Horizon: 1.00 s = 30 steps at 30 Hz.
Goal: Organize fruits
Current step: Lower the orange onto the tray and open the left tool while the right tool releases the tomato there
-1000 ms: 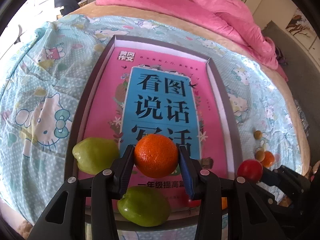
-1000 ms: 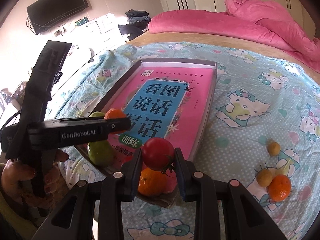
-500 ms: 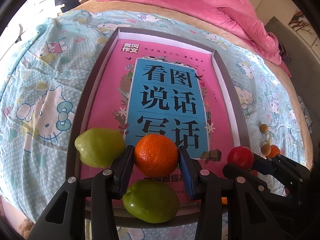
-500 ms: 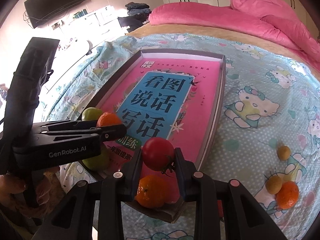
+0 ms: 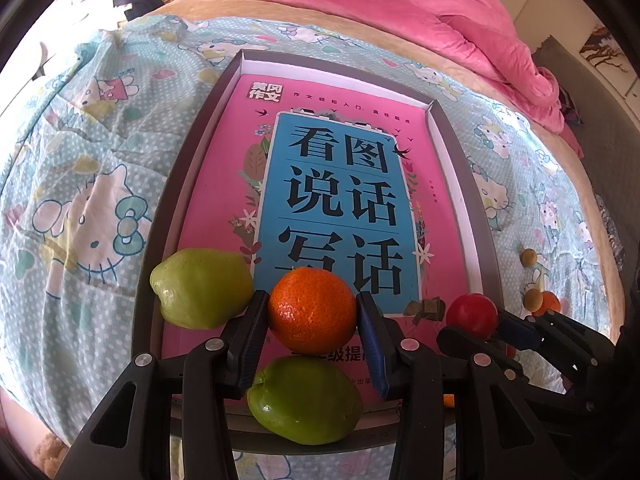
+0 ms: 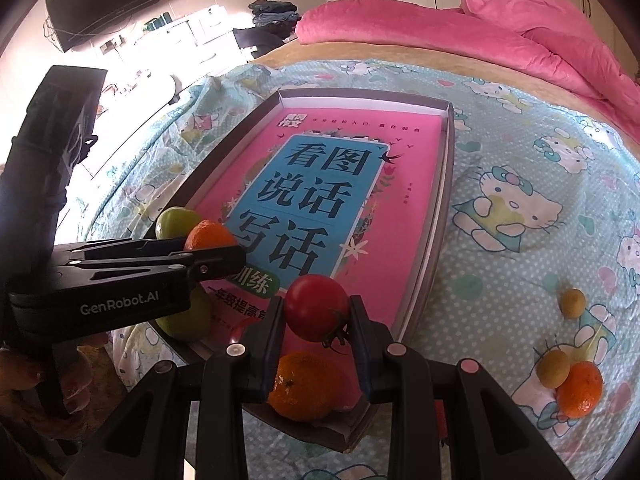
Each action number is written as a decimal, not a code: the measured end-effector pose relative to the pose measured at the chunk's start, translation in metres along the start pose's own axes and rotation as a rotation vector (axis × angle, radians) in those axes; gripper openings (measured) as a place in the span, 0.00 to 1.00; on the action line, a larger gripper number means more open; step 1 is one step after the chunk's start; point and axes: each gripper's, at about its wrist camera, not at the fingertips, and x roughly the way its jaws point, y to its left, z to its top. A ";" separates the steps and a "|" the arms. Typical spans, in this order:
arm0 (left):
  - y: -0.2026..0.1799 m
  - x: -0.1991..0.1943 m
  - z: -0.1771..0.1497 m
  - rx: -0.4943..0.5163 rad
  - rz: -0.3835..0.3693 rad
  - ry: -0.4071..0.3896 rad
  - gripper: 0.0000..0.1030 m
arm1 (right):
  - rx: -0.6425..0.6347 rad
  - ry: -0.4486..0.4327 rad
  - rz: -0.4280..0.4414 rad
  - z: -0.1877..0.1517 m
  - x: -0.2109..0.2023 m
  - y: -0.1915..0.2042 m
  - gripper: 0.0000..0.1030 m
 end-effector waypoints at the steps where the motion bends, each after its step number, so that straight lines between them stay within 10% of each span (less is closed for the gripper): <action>1: 0.000 0.000 0.000 0.000 0.000 0.000 0.44 | 0.000 0.003 -0.002 0.000 0.001 0.000 0.31; 30: 0.000 -0.001 0.000 -0.003 0.003 0.002 0.44 | 0.033 -0.019 0.003 -0.007 -0.015 -0.004 0.31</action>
